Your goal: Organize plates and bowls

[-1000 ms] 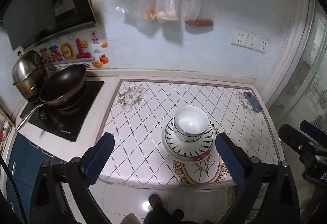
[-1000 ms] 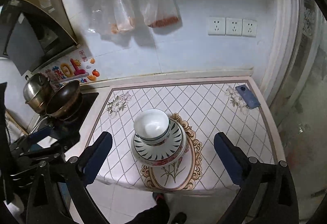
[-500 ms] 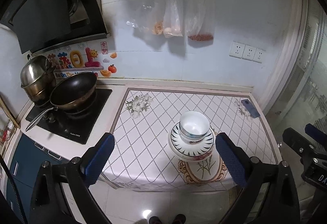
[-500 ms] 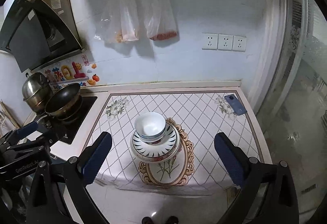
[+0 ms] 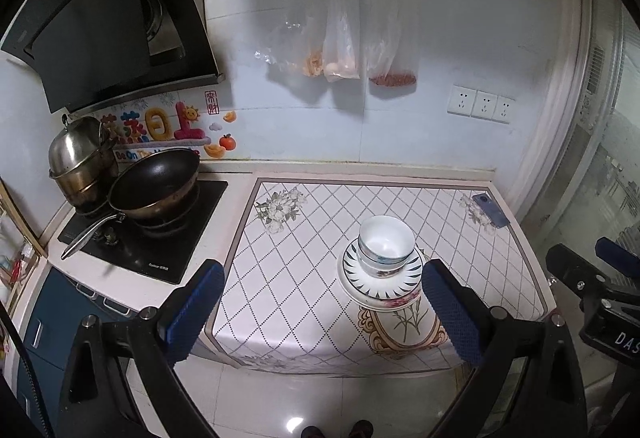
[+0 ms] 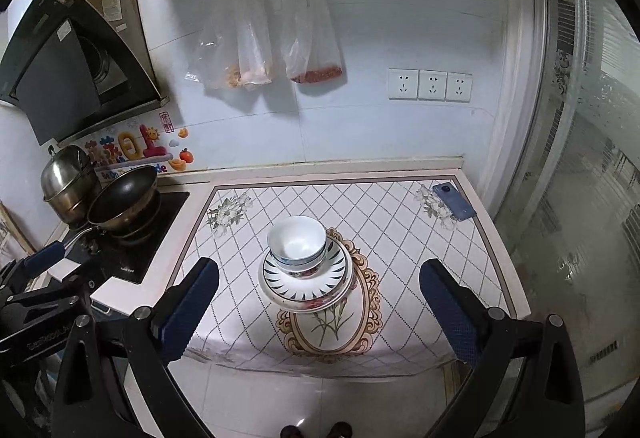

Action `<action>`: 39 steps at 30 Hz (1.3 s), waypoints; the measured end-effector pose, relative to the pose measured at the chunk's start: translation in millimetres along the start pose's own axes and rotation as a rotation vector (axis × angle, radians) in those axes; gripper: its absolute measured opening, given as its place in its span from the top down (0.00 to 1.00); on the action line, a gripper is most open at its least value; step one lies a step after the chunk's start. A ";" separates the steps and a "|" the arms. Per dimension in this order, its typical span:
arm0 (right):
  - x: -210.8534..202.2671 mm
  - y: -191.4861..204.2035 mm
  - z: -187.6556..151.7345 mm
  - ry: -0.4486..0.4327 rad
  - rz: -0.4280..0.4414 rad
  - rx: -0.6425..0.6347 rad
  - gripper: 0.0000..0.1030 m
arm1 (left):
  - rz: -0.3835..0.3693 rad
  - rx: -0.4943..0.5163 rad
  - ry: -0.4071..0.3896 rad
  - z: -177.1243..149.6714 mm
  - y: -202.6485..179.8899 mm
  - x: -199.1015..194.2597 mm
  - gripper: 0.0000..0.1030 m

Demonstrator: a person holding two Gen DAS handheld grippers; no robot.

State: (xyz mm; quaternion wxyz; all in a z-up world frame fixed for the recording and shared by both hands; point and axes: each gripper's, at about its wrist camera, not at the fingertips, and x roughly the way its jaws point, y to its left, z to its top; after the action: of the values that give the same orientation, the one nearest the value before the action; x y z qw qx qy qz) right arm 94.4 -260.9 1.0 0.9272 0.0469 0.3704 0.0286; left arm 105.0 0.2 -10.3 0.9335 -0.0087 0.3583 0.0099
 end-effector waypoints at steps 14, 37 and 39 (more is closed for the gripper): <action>-5.6 1.0 -5.6 -0.008 -0.003 0.000 0.01 | 0.001 0.001 -0.013 -5.8 6.4 -12.5 0.02; -9.7 13.4 -15.5 -0.001 -0.017 0.003 0.00 | -0.011 0.011 -0.017 -7.9 13.5 -13.6 0.02; -10.4 13.2 -16.3 -0.001 -0.020 0.005 0.00 | -0.015 0.013 -0.017 -7.7 13.4 -13.8 0.02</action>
State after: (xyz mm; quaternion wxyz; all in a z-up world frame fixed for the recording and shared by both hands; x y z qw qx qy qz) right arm 75.3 -247.6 -2.2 0.9275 0.0455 0.3706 0.0184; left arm 89.3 13.3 -6.9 0.9366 -0.0052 0.3503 0.0007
